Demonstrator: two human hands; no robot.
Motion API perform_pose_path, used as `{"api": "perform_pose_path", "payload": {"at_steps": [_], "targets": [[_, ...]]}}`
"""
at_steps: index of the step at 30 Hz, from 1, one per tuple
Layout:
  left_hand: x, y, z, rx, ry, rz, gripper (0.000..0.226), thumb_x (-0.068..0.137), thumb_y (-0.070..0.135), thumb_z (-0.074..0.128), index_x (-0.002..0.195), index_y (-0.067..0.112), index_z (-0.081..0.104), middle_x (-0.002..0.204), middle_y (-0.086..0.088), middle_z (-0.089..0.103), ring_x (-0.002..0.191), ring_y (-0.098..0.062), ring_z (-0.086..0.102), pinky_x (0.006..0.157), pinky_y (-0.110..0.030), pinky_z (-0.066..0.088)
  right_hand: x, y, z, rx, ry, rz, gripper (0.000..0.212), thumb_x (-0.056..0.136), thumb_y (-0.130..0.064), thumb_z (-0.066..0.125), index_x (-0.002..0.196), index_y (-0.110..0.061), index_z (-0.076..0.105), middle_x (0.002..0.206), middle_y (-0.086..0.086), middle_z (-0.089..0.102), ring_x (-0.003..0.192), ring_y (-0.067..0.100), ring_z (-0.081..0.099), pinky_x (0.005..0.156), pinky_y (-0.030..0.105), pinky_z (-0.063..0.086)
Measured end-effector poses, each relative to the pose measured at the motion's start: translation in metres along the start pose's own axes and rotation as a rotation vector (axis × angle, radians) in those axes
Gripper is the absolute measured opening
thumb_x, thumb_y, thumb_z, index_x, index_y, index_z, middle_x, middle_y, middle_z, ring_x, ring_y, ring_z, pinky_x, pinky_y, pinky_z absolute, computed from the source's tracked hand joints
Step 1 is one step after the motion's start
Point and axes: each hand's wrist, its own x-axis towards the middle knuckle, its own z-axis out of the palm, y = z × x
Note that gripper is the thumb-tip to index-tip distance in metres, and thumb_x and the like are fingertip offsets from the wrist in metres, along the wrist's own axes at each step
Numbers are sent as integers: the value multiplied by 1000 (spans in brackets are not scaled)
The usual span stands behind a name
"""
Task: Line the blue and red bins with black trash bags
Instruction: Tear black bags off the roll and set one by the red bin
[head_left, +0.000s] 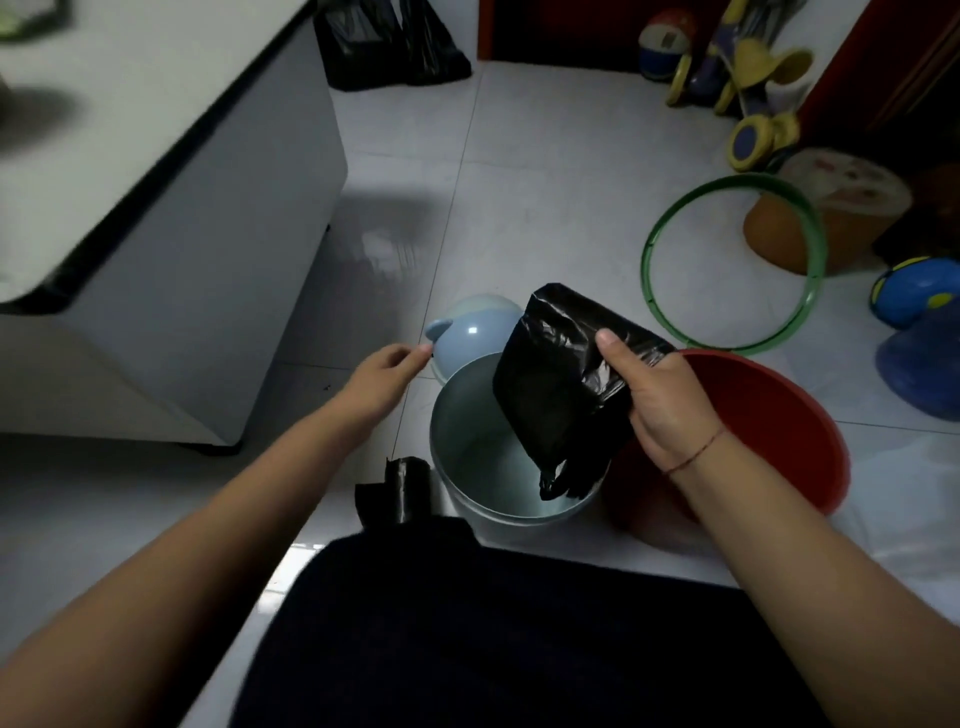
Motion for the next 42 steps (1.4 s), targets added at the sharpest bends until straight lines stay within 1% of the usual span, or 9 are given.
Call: {"api": "perform_pose_path", "payload": {"at_steps": [7, 13, 20, 23, 24, 26, 30, 36, 42], "targets": [[-15, 24, -38, 416, -234, -92, 46, 90, 58, 42, 106, 19, 62, 108, -1, 63, 104, -18, 55, 101, -36, 40, 4, -71, -41, -67, 3, -165, 22, 76, -29, 71, 92, -14, 71, 89, 0, 77, 91, 19, 71, 89, 36, 54], [-14, -8, -43, 346, -91, -150, 48, 95, 45, 44, 104, 3, 65, 106, -15, 65, 105, -31, 59, 98, -37, 41, 6, -105, -70, -64, -42, -192, 27, 77, -25, 67, 101, -13, 67, 91, -2, 76, 90, 15, 71, 77, 27, 55], [-30, -92, 5, 294, -37, -440, 61, 96, 43, 44, 121, -11, 56, 125, -30, 57, 118, -41, 53, 99, -43, 40, -5, -133, -95, -125, -69, -210, 18, 93, -15, 51, 103, -20, 64, 96, -9, 75, 99, 9, 68, 87, 23, 53], [-37, -119, 24, 266, -29, -512, 59, 96, 45, 44, 107, -10, 62, 91, -26, 63, 80, -34, 61, 73, -42, 49, -10, -143, -105, -113, -91, -222, 21, 95, -14, 47, 110, -18, 62, 106, -7, 73, 106, 12, 65, 89, 23, 52], [-38, -123, 29, 245, -27, -532, 59, 96, 46, 44, 99, -10, 63, 78, -22, 60, 66, -28, 55, 58, -36, 44, -11, -145, -108, -103, -92, -228, 23, 95, -15, 48, 114, -16, 61, 111, -6, 71, 110, 14, 64, 90, 24, 51], [-38, -130, 35, 213, -10, -544, 55, 95, 46, 45, 78, -4, 61, 66, -17, 54, 55, -24, 46, 47, -29, 29, -14, -145, -113, -68, -91, -229, 28, 91, -18, 51, 118, -15, 59, 118, -5, 67, 115, 16, 62, 92, 24, 51], [-38, -138, 43, 178, 14, -540, 48, 95, 43, 47, 67, 4, 54, 61, -12, 51, 52, -22, 44, 49, -28, 29, -24, -106, -120, -61, -121, -120, 31, 83, -20, 56, 112, -16, 64, 111, -3, 72, 108, 14, 65, 90, 25, 52], [-45, -148, 44, 174, -27, -534, 56, 94, 45, 48, 106, -6, 65, 100, -28, 64, 98, -42, 60, 78, -41, 44, -51, 5, -127, -70, -5, 146, 34, 89, -8, 52, 122, -3, 59, 104, -2, 73, 95, 13, 69, 84, 23, 55], [-47, -155, 43, 194, -24, -555, 51, 95, 45, 46, 102, -1, 65, 93, -16, 62, 85, -26, 54, 70, -30, 34, -69, 72, -135, 11, 78, 395, 31, 89, -12, 57, 117, 2, 61, 97, 8, 74, 89, 20, 71, 80, 27, 57]]}}
